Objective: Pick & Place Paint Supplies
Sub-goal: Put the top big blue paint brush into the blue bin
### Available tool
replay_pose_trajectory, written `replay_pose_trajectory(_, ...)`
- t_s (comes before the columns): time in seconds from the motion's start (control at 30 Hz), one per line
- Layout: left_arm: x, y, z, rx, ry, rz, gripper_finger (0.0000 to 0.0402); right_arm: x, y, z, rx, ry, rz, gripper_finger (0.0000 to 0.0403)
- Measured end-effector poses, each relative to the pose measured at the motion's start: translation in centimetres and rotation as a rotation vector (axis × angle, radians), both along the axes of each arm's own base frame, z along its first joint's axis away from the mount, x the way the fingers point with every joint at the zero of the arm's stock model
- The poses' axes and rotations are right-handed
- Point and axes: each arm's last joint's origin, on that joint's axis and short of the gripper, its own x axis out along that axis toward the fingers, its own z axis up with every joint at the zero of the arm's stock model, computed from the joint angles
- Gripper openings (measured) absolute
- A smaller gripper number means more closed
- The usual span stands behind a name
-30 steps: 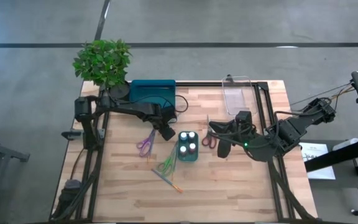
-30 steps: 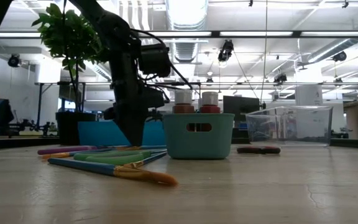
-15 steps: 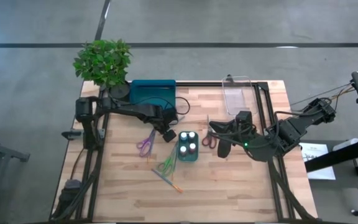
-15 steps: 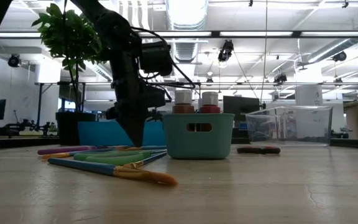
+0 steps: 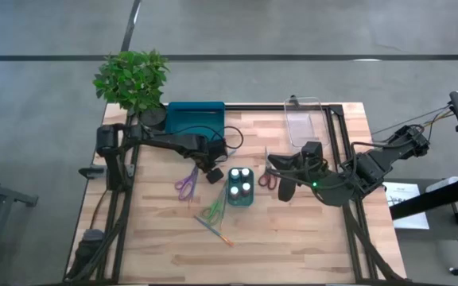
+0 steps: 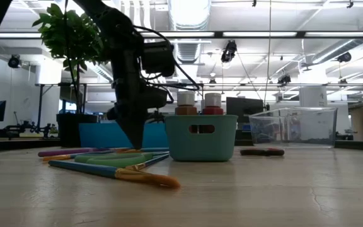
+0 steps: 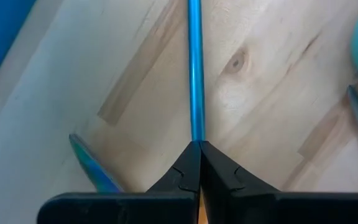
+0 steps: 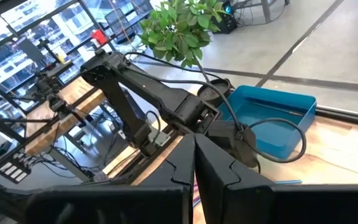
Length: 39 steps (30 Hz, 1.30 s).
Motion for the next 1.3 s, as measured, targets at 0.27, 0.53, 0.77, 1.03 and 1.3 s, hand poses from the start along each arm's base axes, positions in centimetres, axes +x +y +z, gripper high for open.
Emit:
replay_pose_trajectory(0.27,-0.4,0.0,0.9,0.0,0.037,-0.027,0.0015,0.0,0.0,0.0,-0.002,-0.001,-0.006,0.0009)
replay_pose_trajectory(0.53,-1.1,-0.2,2.6,-0.026,0.02,-0.031,0.0067,-0.1,-0.1,-0.1,-0.009,0.012,-0.007,0.0009)
replay_pose_trajectory(0.77,-1.6,-0.5,2.8,-0.056,0.044,-0.052,0.0098,-0.1,-0.1,-0.1,-0.01,0.014,-0.007,0.0009)
replay_pose_trajectory(1.03,-2.5,-0.8,1.5,-0.106,0.08,-0.062,0.0099,-0.1,-0.1,-0.1,-0.011,0.014,-0.008,0.0009)
replay_pose_trajectory(1.3,-2.9,-1.3,0.8,-0.12,0.082,-0.079,0.0099,-0.1,-0.1,-0.1,-0.012,0.014,-0.01,0.0009)
